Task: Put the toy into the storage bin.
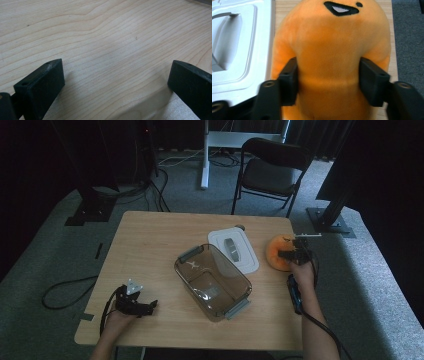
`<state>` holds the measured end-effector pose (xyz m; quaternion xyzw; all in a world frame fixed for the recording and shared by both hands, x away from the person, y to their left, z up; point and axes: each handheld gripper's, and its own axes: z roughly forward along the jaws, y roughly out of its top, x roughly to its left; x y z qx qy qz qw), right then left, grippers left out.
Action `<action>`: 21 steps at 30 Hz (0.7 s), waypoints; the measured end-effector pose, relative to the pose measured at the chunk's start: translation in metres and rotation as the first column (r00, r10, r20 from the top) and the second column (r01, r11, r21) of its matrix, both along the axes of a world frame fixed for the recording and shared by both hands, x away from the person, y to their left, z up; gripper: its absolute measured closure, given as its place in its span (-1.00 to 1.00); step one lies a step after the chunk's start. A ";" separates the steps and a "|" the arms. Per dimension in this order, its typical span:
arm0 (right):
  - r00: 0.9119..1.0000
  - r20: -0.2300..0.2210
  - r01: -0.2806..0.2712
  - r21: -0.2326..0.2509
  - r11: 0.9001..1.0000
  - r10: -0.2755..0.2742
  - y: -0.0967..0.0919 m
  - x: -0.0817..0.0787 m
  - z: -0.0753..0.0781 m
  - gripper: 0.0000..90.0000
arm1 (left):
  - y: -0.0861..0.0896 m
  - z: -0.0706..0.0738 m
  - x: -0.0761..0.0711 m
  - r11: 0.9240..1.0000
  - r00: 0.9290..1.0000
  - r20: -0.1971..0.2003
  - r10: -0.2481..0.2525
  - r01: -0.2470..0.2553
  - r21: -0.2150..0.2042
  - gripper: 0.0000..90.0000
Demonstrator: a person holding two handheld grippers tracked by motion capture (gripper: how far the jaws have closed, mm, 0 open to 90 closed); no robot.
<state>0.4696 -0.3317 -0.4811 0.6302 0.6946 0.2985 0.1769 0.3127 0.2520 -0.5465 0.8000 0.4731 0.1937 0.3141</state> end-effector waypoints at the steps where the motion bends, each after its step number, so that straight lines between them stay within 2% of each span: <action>1: 1.000 0.003 -0.004 -0.011 1.000 0.004 0.001 -0.001 0.000 0.08 | 0.000 0.000 0.000 1.000 1.000 0.000 0.000 0.000 0.000 -0.97; 4: 1.000 0.006 -0.004 -0.038 0.999 0.005 0.004 -0.003 0.003 0.34 | 0.000 0.000 0.000 1.000 1.000 0.000 0.000 0.000 0.001 -0.97; 7: 1.000 0.009 0.002 -0.045 0.999 -0.001 0.004 -0.003 0.008 0.46 | 0.000 0.000 0.000 1.000 1.000 0.000 0.000 0.000 0.001 -0.97; 12: 1.000 0.014 -0.019 -0.044 0.999 0.020 0.003 -0.005 0.020 0.49 | 0.000 0.000 0.000 1.000 1.000 0.000 0.000 0.000 0.000 -0.97; 21: 0.996 0.066 -0.064 -0.035 0.997 0.066 0.006 -0.016 0.042 0.49 | 0.000 0.000 0.000 1.000 1.000 0.000 0.000 0.000 0.002 -0.97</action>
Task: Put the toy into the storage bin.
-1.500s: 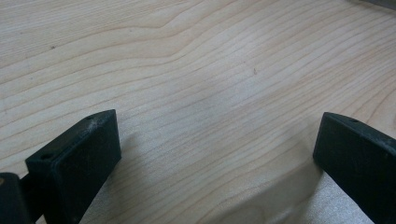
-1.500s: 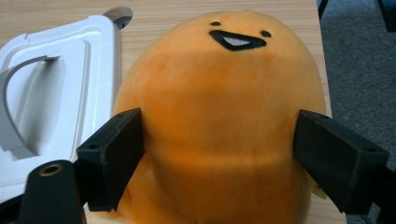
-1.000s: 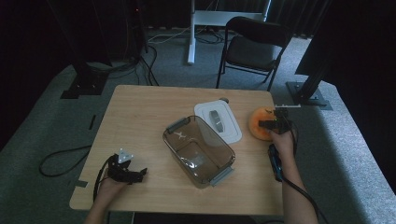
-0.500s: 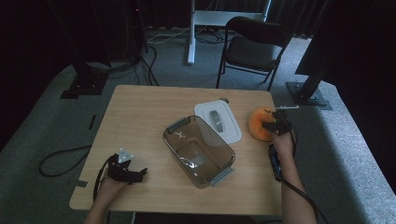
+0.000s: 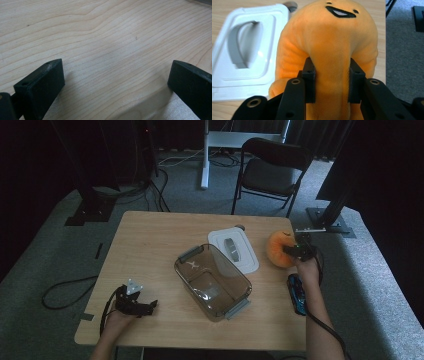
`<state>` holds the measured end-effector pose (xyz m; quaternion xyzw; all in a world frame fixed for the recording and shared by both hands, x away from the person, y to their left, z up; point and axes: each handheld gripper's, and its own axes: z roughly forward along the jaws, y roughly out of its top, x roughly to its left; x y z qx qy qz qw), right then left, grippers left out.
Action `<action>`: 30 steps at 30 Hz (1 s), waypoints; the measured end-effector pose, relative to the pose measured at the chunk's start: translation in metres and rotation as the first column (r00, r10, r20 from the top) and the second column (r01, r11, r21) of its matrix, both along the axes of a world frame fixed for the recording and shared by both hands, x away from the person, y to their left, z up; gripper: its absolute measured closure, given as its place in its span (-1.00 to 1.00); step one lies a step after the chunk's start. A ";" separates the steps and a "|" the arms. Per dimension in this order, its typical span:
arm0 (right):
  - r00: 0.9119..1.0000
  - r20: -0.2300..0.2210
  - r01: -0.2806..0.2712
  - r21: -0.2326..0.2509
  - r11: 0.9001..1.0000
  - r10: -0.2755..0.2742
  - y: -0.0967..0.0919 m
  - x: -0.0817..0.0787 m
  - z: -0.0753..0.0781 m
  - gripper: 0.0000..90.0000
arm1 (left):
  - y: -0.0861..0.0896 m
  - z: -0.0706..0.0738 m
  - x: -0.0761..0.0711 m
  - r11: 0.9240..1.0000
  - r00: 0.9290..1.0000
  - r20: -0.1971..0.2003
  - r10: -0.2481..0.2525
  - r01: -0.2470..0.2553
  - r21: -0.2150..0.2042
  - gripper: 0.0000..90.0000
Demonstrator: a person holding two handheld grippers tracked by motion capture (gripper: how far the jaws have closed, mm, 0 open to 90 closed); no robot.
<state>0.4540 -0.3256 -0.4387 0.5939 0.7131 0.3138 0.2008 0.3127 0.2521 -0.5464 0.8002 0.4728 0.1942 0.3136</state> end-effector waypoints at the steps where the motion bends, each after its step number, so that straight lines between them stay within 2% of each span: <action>1: 1.000 0.005 -0.003 0.002 1.000 0.003 0.001 -0.001 0.003 0.49 | 0.000 0.000 0.000 1.000 1.000 -0.001 0.000 0.000 -0.001 -0.97; 10: 0.998 0.040 -0.044 0.009 0.999 0.044 0.009 -0.013 0.021 0.48 | 0.000 0.000 0.000 1.000 1.000 0.000 0.002 -0.002 0.001 -0.97; 15: 0.995 0.059 -0.086 0.048 0.995 0.083 0.017 -0.021 0.033 0.48 | 0.000 0.000 0.000 1.000 1.000 0.000 0.002 -0.002 0.001 -0.97; 22: 0.987 0.095 -0.135 0.033 0.990 0.131 0.031 -0.030 0.051 0.48 | 0.000 0.000 -0.001 1.000 1.000 0.000 0.004 -0.004 0.001 -0.97; 30: 0.963 0.140 -0.238 0.030 0.971 0.232 0.056 -0.047 0.071 0.48 | 0.000 0.000 -0.001 1.000 1.000 0.001 0.005 -0.005 0.000 -0.97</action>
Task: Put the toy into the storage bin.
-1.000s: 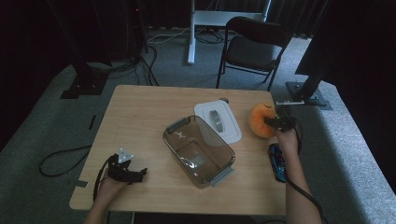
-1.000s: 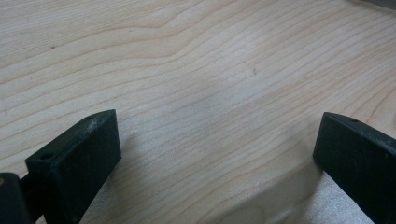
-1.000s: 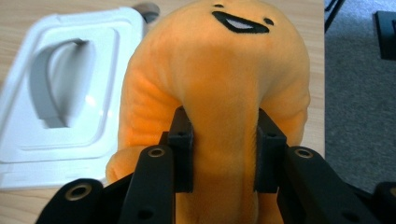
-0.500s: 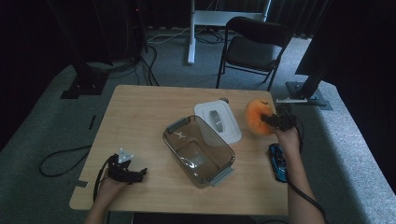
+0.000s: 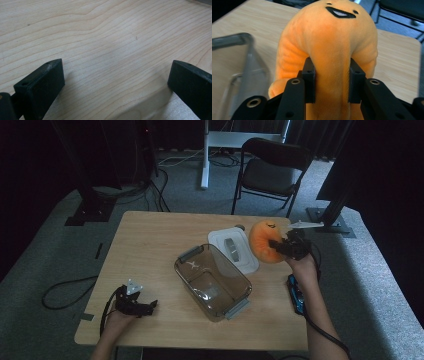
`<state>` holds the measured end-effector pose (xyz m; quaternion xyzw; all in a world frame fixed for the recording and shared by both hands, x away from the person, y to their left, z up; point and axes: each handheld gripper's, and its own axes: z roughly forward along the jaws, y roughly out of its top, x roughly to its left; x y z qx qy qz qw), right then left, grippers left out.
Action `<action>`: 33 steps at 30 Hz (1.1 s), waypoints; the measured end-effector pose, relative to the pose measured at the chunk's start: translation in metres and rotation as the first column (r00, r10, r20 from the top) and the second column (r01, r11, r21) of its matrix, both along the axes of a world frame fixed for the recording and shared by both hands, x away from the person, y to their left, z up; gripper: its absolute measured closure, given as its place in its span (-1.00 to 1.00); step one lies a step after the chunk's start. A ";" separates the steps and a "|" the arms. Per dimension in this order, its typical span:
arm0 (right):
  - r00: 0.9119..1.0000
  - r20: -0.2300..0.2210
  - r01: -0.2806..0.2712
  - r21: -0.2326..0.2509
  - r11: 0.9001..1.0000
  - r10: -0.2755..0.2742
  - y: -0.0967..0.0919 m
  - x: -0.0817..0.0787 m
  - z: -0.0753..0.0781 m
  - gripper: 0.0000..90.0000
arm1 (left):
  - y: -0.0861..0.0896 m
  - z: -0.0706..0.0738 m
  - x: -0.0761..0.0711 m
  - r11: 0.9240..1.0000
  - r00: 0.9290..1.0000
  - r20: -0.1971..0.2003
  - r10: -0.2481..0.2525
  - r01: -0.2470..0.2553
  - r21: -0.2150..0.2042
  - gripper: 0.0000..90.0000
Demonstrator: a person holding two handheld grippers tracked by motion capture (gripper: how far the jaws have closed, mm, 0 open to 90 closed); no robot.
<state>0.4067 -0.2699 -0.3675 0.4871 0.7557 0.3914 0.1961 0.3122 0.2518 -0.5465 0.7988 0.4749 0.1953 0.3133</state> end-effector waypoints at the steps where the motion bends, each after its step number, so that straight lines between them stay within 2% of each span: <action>1: 1.000 0.005 -0.014 0.003 1.000 0.014 0.003 -0.002 0.002 0.48 | 0.000 0.000 0.000 1.000 1.000 0.000 0.000 0.000 0.000 -0.97; 3: 0.999 0.014 -0.051 0.010 0.999 0.051 0.011 -0.007 0.007 0.48 | 0.000 0.000 0.000 1.000 1.000 0.001 -0.001 0.001 0.001 -0.97; 5: 0.998 0.020 -0.064 0.012 0.998 0.063 0.013 -0.009 0.009 0.48 | 0.000 0.000 0.000 1.000 1.000 0.001 -0.001 0.001 0.001 -0.97; 6: 0.995 0.030 -0.100 0.013 0.995 0.099 0.022 -0.015 0.014 0.48 | 0.000 0.000 0.000 1.000 1.000 0.000 0.000 0.000 0.001 -0.97; 11: 0.984 0.051 -0.171 0.040 0.984 0.169 0.040 -0.023 0.025 0.48 | 0.000 0.000 0.000 1.000 1.000 -0.001 -0.001 0.001 0.001 -0.97; 15: 0.974 0.052 -0.224 0.029 0.974 0.222 0.055 -0.027 0.028 0.47 | 0.000 0.000 0.000 1.000 1.000 -0.001 -0.001 0.001 0.001 -0.97; 22: 0.950 0.060 -0.307 0.020 0.952 0.305 0.073 -0.040 0.033 0.47 | 0.000 0.000 0.000 1.000 1.000 -0.001 -0.001 0.001 0.001 -0.97; 27: 0.928 0.067 -0.368 0.003 0.930 0.367 0.088 -0.051 0.036 0.47 | 0.000 0.000 0.000 1.000 1.000 -0.001 -0.002 0.002 0.002 -0.97; 33: 0.904 0.046 -0.425 0.007 0.905 0.424 0.103 -0.056 0.029 0.47 | 0.000 0.000 0.000 1.000 1.000 -0.001 -0.001 0.001 0.002 -0.97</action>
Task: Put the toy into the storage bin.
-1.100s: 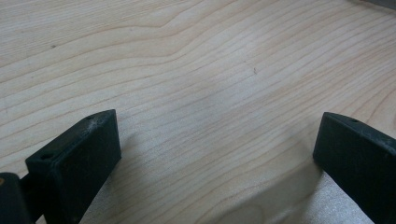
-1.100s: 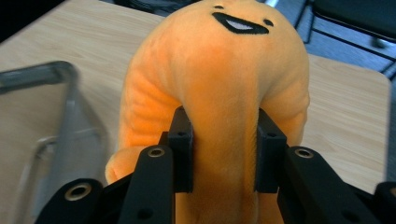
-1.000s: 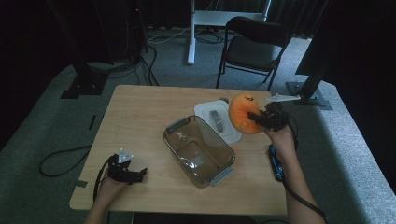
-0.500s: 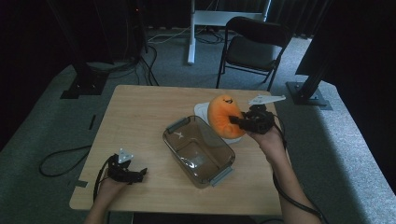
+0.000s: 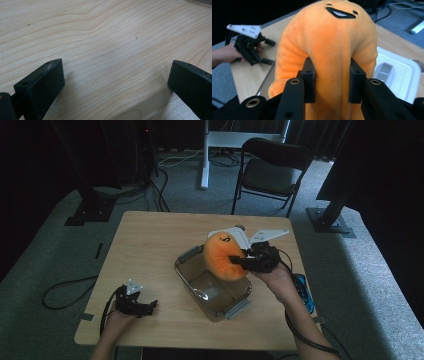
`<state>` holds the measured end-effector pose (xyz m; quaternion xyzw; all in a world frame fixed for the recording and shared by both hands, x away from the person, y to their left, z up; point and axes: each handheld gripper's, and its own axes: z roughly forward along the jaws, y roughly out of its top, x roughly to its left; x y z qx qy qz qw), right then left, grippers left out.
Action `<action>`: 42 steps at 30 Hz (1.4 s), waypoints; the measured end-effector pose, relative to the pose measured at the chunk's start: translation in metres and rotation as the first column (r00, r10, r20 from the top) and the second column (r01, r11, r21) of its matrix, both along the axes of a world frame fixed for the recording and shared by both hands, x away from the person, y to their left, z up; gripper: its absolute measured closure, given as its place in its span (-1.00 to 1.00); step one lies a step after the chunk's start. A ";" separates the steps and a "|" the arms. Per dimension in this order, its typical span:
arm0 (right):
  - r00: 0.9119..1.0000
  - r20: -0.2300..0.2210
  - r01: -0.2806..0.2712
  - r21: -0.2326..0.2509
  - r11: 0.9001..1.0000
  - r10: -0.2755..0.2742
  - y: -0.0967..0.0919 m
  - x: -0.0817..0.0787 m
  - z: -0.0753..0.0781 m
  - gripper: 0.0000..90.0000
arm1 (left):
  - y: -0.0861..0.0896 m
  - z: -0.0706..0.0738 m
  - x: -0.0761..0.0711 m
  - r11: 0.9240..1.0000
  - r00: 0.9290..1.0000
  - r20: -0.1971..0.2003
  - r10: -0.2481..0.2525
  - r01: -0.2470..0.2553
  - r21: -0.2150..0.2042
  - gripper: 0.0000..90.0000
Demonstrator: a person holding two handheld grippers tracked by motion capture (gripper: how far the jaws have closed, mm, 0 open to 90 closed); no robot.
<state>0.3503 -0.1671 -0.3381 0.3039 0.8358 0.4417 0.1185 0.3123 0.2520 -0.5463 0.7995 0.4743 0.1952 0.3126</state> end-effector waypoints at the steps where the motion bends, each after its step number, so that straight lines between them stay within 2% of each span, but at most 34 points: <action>1: 1.000 -0.006 -0.011 0.002 1.000 0.011 0.002 -0.001 -0.002 0.47 | 0.000 0.000 0.000 1.000 1.000 0.000 0.000 0.000 0.000 -0.97; 11: 0.996 -0.035 -0.081 -0.035 0.996 0.080 0.018 -0.009 -0.016 0.46 | 0.000 0.000 0.000 1.000 1.000 0.000 0.000 0.000 0.000 -0.97; 14: 0.995 -0.047 -0.085 -0.043 0.995 0.083 0.021 -0.010 -0.021 0.46 | 0.000 0.000 0.000 1.000 1.000 0.000 0.000 0.000 0.000 -0.97; 15: 0.994 -0.057 -0.091 -0.058 0.994 0.088 0.023 -0.009 -0.028 0.46 | 0.000 0.000 0.000 1.000 1.000 0.000 0.000 0.000 0.000 -0.97; 18: 0.992 -0.079 -0.103 -0.073 0.992 0.097 0.026 -0.008 -0.038 0.46 | 0.000 0.000 0.000 1.000 1.000 0.000 0.000 0.000 0.000 -0.97; 29: 0.984 -0.135 -0.131 -0.110 0.985 0.116 0.032 -0.010 -0.058 0.43 | 0.000 0.000 0.000 1.000 1.000 -0.002 0.000 0.000 0.000 -0.97; 36: 0.979 -0.170 -0.142 -0.156 0.978 0.115 0.036 -0.008 -0.072 0.40 | 0.000 0.000 0.000 1.000 1.000 0.001 0.002 -0.002 -0.003 -0.97; 42: 0.971 -0.208 -0.153 -0.151 0.977 0.119 0.036 -0.005 -0.079 0.33 | 0.000 0.000 0.000 1.000 1.000 0.001 0.001 -0.001 -0.002 -0.97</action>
